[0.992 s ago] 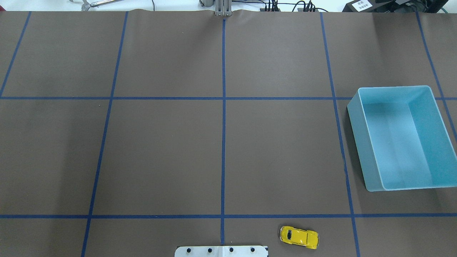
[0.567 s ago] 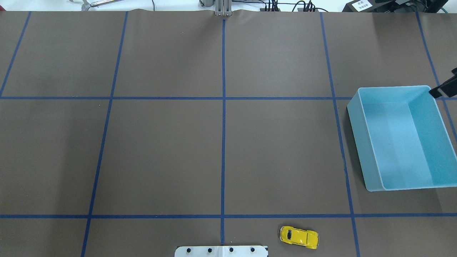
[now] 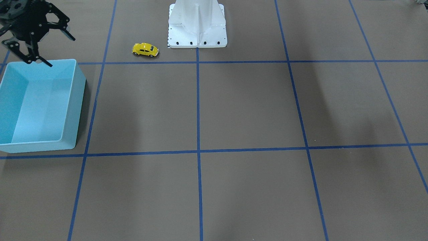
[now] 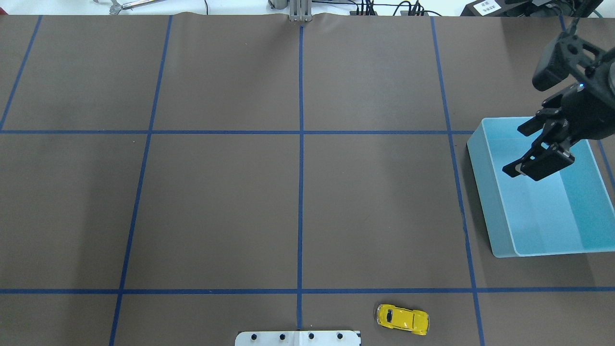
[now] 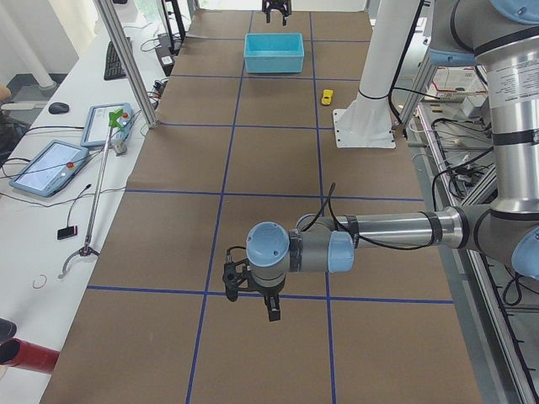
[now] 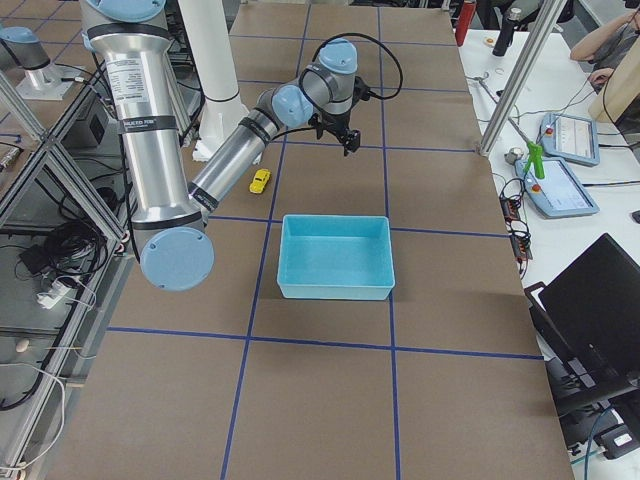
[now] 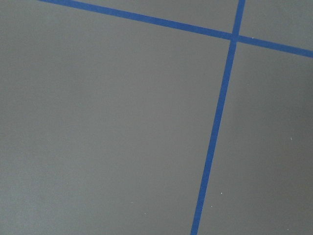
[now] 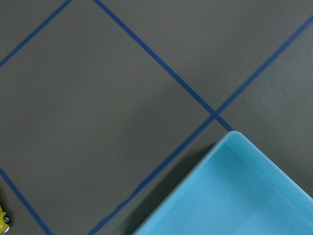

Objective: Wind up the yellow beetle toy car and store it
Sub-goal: 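Move the right gripper past the box toward the yellow car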

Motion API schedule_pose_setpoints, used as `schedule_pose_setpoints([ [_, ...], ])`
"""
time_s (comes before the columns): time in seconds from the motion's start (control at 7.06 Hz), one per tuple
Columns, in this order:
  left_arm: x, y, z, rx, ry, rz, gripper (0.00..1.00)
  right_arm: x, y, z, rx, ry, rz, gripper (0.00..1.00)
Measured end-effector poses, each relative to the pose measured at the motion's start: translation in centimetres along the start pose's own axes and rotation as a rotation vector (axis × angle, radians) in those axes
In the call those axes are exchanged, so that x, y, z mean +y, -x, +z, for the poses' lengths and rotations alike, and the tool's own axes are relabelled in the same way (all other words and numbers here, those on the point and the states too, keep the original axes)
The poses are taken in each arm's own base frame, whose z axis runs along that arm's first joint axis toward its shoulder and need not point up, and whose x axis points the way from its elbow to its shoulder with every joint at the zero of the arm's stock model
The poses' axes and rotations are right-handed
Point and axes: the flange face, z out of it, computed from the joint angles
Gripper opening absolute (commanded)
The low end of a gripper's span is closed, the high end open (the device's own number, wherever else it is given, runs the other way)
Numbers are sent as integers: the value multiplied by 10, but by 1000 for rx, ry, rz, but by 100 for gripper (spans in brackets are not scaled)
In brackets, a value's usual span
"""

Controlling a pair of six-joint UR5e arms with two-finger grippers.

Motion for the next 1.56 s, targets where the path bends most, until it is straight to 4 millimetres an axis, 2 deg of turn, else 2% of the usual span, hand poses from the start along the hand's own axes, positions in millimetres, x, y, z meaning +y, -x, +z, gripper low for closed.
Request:
schedule_pose_setpoints([
  [0.43, 1, 2, 2, -4, 3, -3, 100, 11, 27, 18, -90, -1, -241, 100],
  [0.57, 1, 3, 2, -6, 3, -4, 100, 19, 41, 35, -119, -9, -324, 100],
  [0.71, 1, 3, 2, -8, 3, -4, 100, 26, 54, 56, -142, -17, -377, 99],
  [0.99, 0, 4, 2, -9, 3, -4, 100, 29, 84, 97, -156, -23, -375, 99],
  [1.28, 2, 6, 4, -10, 6, -8, 100, 30, 113, 159, -139, -46, -310, 98],
  [1.56, 3, 6, 4, -10, 7, -10, 100, 36, 137, 196, -70, -108, -297, 98],
])
